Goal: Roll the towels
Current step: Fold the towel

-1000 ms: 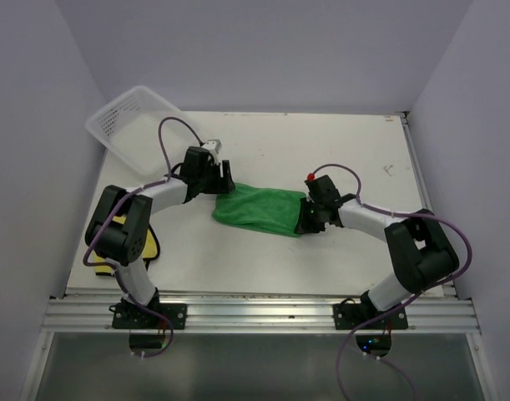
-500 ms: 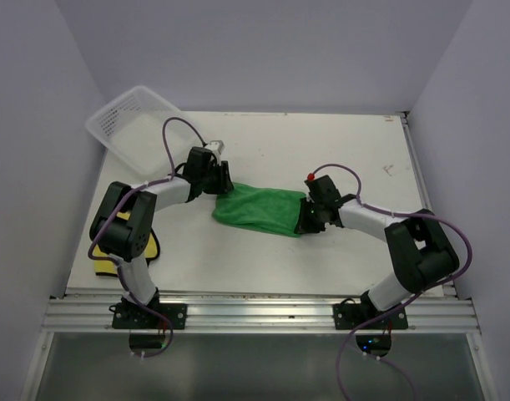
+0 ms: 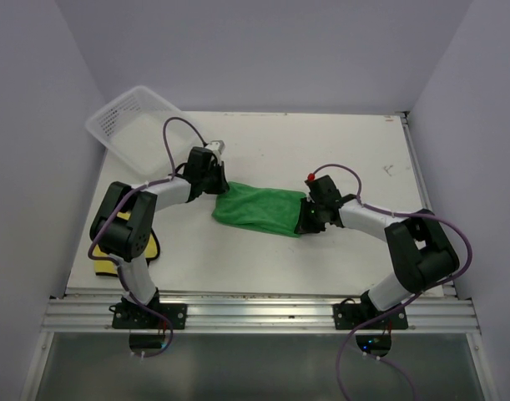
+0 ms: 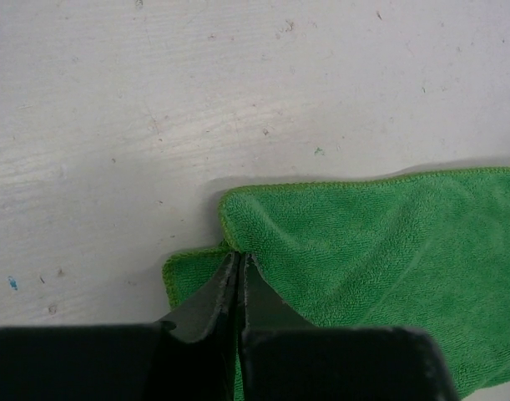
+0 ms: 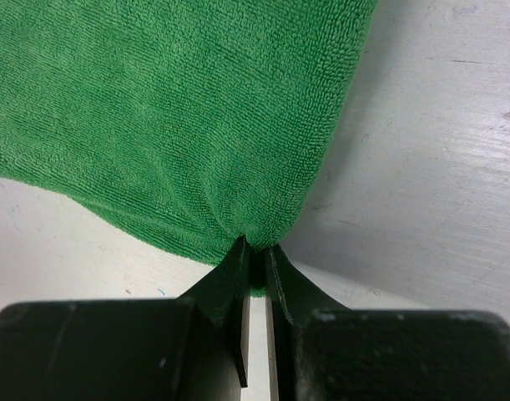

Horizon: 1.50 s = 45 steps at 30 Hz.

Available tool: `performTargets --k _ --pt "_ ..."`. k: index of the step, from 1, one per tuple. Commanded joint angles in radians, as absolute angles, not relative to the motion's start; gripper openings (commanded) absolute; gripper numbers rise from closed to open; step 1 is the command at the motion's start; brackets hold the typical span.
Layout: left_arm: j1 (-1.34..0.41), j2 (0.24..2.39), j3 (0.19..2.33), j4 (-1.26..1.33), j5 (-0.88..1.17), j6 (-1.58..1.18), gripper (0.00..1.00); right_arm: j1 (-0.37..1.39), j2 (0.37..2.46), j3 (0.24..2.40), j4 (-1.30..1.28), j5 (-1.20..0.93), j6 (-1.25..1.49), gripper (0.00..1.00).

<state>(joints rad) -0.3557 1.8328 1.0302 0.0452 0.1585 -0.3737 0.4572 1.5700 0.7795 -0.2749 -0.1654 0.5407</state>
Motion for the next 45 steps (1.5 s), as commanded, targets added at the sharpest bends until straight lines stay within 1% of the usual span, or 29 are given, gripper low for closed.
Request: performTargets --k 1,2,13,29,37,38,40,41,42,43,45 --pt "-0.360 1.836 1.057 0.101 0.146 -0.353 0.01 0.456 1.611 0.733 -0.388 -0.112 0.502 0.00" --pt "-0.360 1.835 1.058 0.101 0.143 -0.354 0.00 0.456 1.606 0.733 -0.391 -0.110 0.499 0.00" --pt "-0.360 1.781 1.026 0.112 0.041 -0.365 0.00 0.457 1.594 0.724 -0.402 -0.109 0.495 0.00" --pt "-0.360 1.775 1.003 0.115 0.012 -0.374 0.00 0.457 1.603 0.718 -0.399 -0.115 0.494 0.00" --pt "-0.360 1.775 1.002 0.109 0.005 -0.377 0.00 0.456 1.571 0.716 -0.428 -0.104 0.474 0.00" --pt "-0.360 1.776 1.005 0.109 0.005 -0.377 0.01 0.457 1.571 0.721 -0.433 -0.101 0.466 0.00" --pt "-0.360 1.778 1.008 0.107 0.003 -0.374 0.08 0.457 1.566 0.724 -0.440 -0.104 0.463 0.00" --pt "-0.360 1.775 1.009 0.107 0.005 -0.373 0.13 0.457 1.565 0.724 -0.439 -0.107 0.459 0.03" --pt "-0.360 1.770 1.011 0.106 0.005 -0.373 0.16 0.457 1.562 0.729 -0.440 -0.113 0.457 0.06" --pt "-0.360 1.764 1.011 0.104 0.003 -0.373 0.18 0.457 1.551 0.730 -0.439 -0.130 0.453 0.08" --pt "-0.360 1.744 1.012 0.104 0.005 -0.373 0.19 0.457 1.537 0.738 -0.445 -0.135 0.453 0.11"
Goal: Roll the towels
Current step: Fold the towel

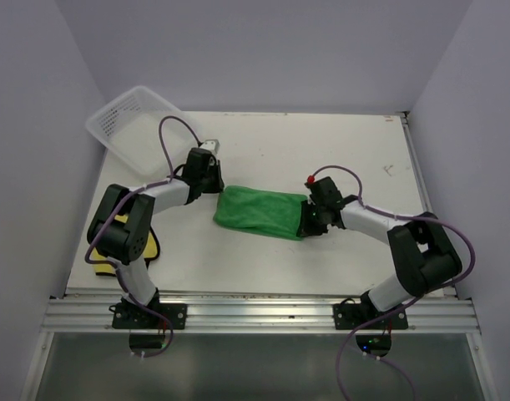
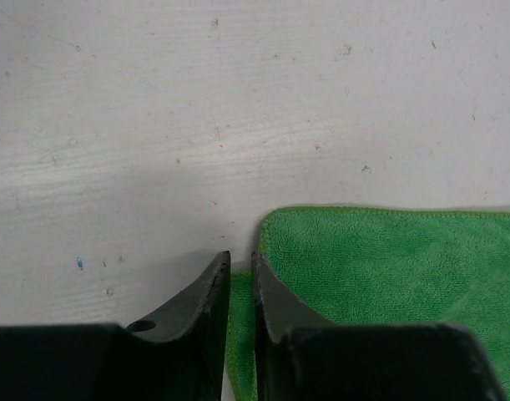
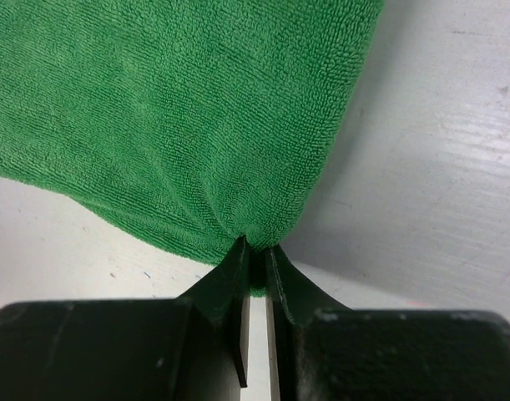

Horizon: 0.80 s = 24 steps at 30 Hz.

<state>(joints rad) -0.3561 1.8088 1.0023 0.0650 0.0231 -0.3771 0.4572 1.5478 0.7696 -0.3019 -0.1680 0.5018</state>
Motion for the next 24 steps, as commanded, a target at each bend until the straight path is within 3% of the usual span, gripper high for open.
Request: performTargets --k 1,2,3,6,9,15,16,19,23,24 --pt "-0.360 1.738 1.014 0.101 0.005 -0.371 0.22 0.457 1.520 0.742 -0.454 -0.140 0.453 0.14" --pt "-0.360 1.730 1.019 0.092 0.003 -0.371 0.25 0.457 1.514 0.755 -0.460 -0.141 0.448 0.17" --pt "-0.360 1.718 1.022 0.084 0.003 -0.370 0.28 0.457 1.506 0.762 -0.469 -0.143 0.446 0.28" --pt "-0.360 1.672 1.020 0.068 0.005 -0.374 0.34 0.457 1.483 0.795 -0.511 -0.141 0.437 0.46" --pt "-0.360 1.619 1.002 0.051 0.005 -0.394 0.34 0.457 1.453 0.824 -0.560 -0.111 0.426 0.50" --pt "-0.376 1.507 0.896 0.064 0.044 -0.434 0.33 0.456 1.390 0.887 -0.629 -0.023 0.416 0.51" --pt "-0.380 1.494 0.879 0.072 0.052 -0.439 0.27 0.454 1.387 0.897 -0.635 -0.012 0.416 0.50" --pt "-0.408 1.448 0.801 0.101 0.058 -0.462 0.22 0.445 1.399 0.945 -0.634 -0.002 0.417 0.47" --pt "-0.466 1.440 0.749 0.147 0.058 -0.480 0.15 0.436 1.448 1.023 -0.618 -0.002 0.434 0.33" --pt "-0.475 1.448 0.743 0.150 0.045 -0.482 0.13 0.434 1.478 1.034 -0.605 -0.002 0.437 0.24"
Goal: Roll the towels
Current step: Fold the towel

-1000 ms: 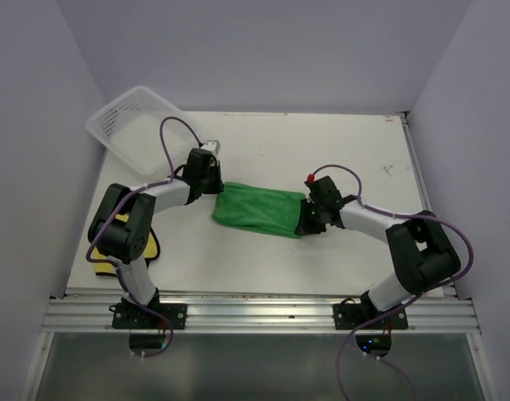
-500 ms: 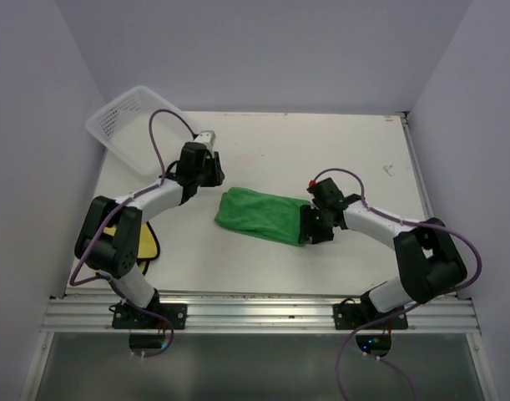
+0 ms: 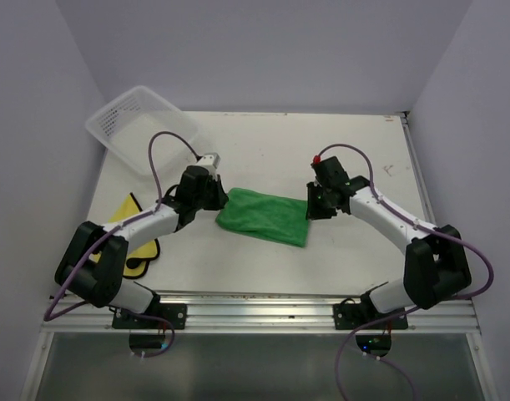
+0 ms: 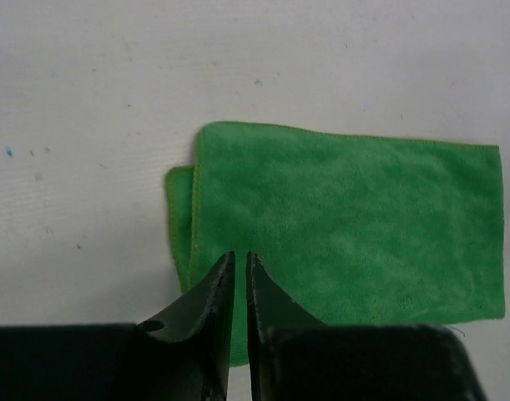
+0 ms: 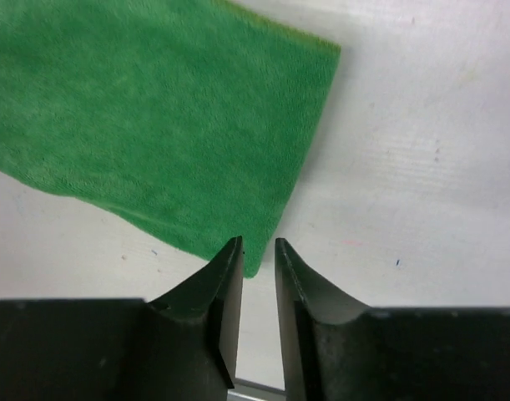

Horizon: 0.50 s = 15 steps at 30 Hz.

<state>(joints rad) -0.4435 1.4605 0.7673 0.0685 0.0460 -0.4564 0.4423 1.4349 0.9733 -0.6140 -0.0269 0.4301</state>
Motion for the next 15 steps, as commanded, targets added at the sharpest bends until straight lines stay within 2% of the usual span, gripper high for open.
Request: performTargets --k 1,3,7,15 --pt "-0.483 1.454 0.724 0.166 0.043 -0.482 0.11 0.431 1.492 1.061 -0.600 -0.002 0.445 0.21" --pt "-0.505 1.469 0.707 0.175 0.026 -0.483 0.09 0.428 1.529 1.089 -0.592 -0.002 0.449 0.14" --pt "-0.517 1.493 0.666 0.196 0.011 -0.488 0.06 0.426 1.620 1.144 -0.571 -0.002 0.453 0.09" --pt "-0.518 1.488 0.600 0.221 -0.025 -0.517 0.00 0.405 1.762 1.140 -0.509 0.049 0.474 0.06"
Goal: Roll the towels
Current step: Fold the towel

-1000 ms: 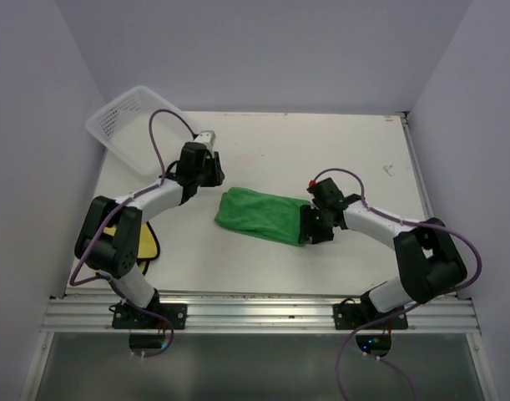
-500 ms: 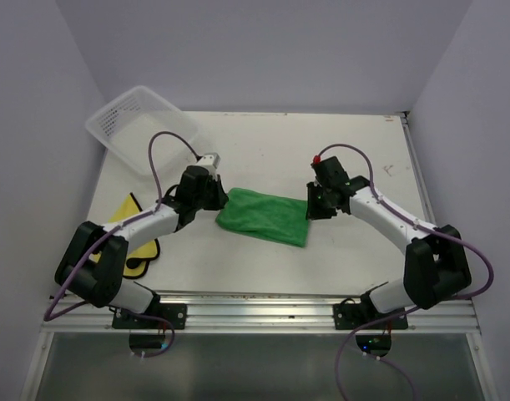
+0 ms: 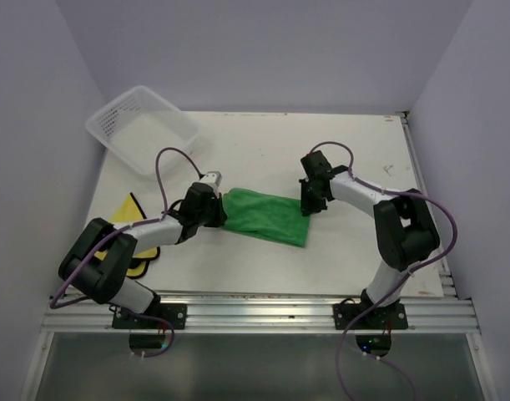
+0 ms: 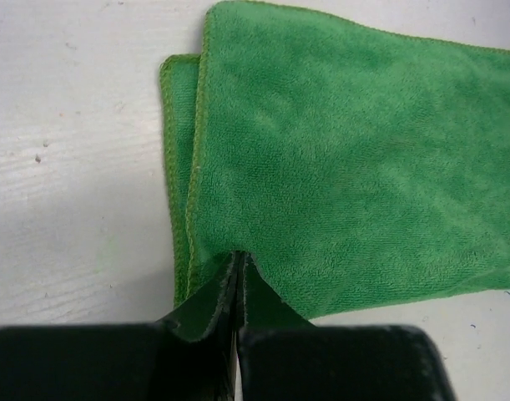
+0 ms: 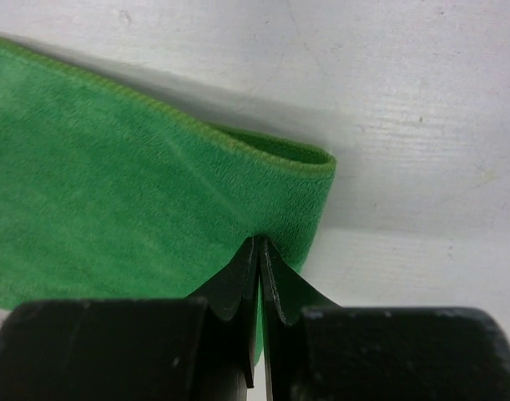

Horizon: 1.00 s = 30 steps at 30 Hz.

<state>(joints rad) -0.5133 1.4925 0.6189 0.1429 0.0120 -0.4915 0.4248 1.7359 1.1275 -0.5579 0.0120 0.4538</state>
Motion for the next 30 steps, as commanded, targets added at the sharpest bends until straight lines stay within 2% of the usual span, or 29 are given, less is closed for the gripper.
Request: performTargets --k 1,8,13,25,29,30 --pt "-0.518 1.493 0.592 0.225 -0.025 -0.520 0.00 0.400 1.773 1.137 -0.502 0.051 0.476 0.06" --pt "-0.520 1.532 0.574 0.218 -0.044 -0.551 0.00 0.364 1.827 1.132 -0.489 0.057 0.454 0.06" --pt "-0.523 1.514 0.551 0.198 -0.074 -0.589 0.00 0.353 1.856 1.163 -0.509 0.049 0.401 0.11" --pt "-0.690 1.411 0.491 0.180 -0.210 -0.692 0.00 0.356 1.999 1.446 -0.537 -0.124 0.305 0.18" --pt "-0.716 1.343 0.494 0.147 -0.261 -0.696 0.00 0.356 1.922 1.454 -0.555 -0.146 0.295 0.25" --pt "-0.716 1.321 0.515 0.134 -0.288 -0.687 0.08 0.354 1.880 1.450 -0.569 -0.146 0.293 0.32"
